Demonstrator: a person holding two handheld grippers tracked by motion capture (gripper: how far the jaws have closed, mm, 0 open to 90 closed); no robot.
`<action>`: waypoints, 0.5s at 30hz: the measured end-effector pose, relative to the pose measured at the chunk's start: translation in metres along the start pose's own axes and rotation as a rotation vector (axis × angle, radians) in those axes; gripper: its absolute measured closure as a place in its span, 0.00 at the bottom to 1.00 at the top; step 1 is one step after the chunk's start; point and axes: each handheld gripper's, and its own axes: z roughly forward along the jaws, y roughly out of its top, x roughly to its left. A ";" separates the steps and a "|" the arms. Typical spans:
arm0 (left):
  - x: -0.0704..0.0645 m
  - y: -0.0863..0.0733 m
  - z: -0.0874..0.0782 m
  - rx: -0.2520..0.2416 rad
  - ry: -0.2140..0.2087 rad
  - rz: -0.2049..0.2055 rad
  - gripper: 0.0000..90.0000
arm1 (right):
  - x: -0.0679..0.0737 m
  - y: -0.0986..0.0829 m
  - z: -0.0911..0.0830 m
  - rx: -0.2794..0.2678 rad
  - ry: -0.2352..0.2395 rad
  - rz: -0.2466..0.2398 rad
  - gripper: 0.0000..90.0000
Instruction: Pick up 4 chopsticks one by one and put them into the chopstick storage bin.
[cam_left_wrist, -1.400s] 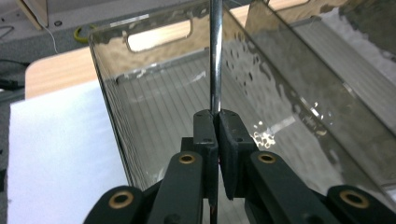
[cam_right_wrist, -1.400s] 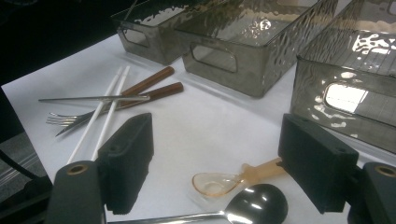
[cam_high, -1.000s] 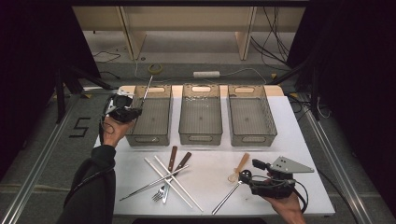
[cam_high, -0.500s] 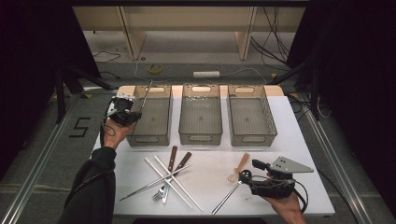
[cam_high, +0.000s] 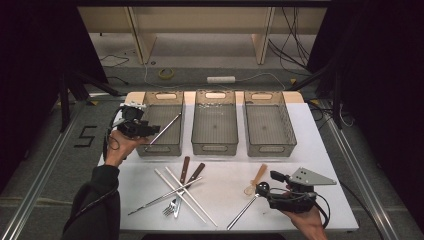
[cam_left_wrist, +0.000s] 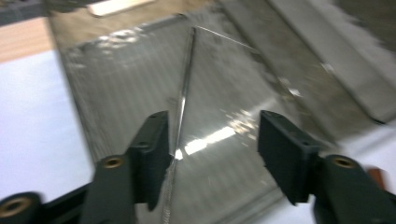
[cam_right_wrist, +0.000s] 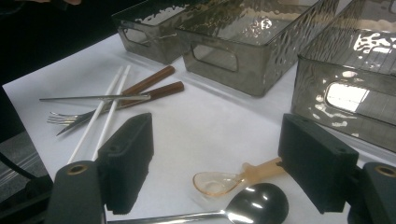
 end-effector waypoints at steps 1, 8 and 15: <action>-0.004 -0.002 -0.003 0.007 -0.013 0.016 0.43 | 0.000 0.000 0.000 0.001 0.000 0.000 0.31; -0.030 -0.013 -0.022 0.081 -0.096 0.098 0.29 | 0.002 0.001 -0.001 -0.005 0.003 -0.006 0.31; -0.047 -0.033 -0.039 0.165 -0.120 0.171 0.25 | 0.002 0.001 -0.002 -0.002 0.003 -0.005 0.31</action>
